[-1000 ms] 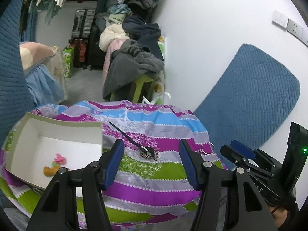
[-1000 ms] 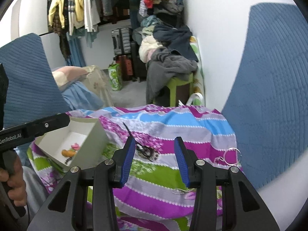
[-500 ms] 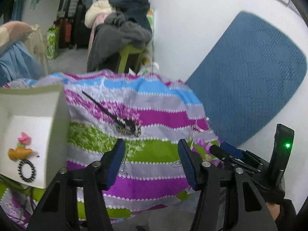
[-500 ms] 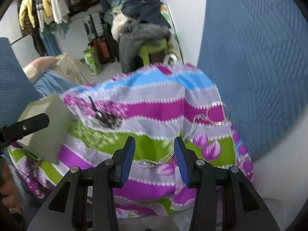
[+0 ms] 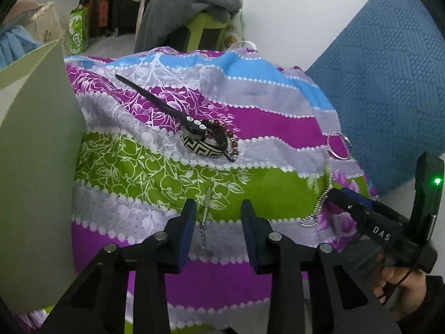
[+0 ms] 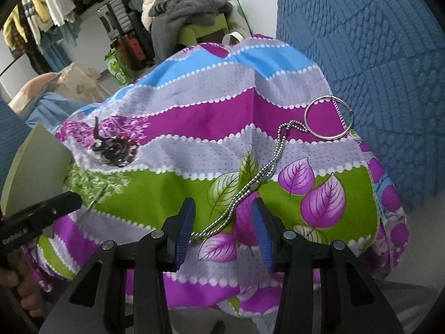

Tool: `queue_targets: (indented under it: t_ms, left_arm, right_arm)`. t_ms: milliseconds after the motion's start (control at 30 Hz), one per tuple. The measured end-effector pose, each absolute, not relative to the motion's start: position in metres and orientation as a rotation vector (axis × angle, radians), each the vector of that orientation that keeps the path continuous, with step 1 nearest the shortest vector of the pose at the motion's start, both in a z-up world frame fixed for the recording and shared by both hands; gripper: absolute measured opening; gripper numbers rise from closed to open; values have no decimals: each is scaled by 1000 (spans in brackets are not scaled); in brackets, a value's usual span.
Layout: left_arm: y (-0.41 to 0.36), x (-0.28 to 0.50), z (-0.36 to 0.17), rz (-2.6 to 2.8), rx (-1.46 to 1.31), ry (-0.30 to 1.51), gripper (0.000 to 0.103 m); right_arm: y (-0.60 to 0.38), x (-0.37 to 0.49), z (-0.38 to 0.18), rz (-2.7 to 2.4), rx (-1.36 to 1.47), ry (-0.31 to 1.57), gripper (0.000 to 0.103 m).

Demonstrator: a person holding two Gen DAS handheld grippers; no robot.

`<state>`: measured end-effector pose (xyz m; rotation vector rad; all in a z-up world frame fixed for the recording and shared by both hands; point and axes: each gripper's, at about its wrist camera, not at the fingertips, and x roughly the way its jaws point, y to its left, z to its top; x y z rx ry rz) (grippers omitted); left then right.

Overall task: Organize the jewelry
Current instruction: 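Move the right tool to the silver ring chain while the left tool reaches the silver pin, then grasp the silver chain with the right tool while the left tool grasps the silver pin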

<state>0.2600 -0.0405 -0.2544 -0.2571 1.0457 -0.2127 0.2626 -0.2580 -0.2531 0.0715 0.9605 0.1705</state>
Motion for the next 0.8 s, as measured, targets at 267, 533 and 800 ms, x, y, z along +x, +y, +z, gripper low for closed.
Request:
queue_targets:
  t_ms: [267, 533, 800]
  left_arm:
    - [-48, 272, -274, -244, -198, 1058, 27]
    - [-53, 275, -281, -233, -163, 1062, 8]
    - [-50, 271, -280, -229, -186, 1075, 3]
  right_arm:
    - [-266, 280, -268, 97, 63, 985, 33]
    - [-264, 287, -274, 84, 27, 1000, 10]
    - [-247, 272, -265, 198, 68, 1009, 5]
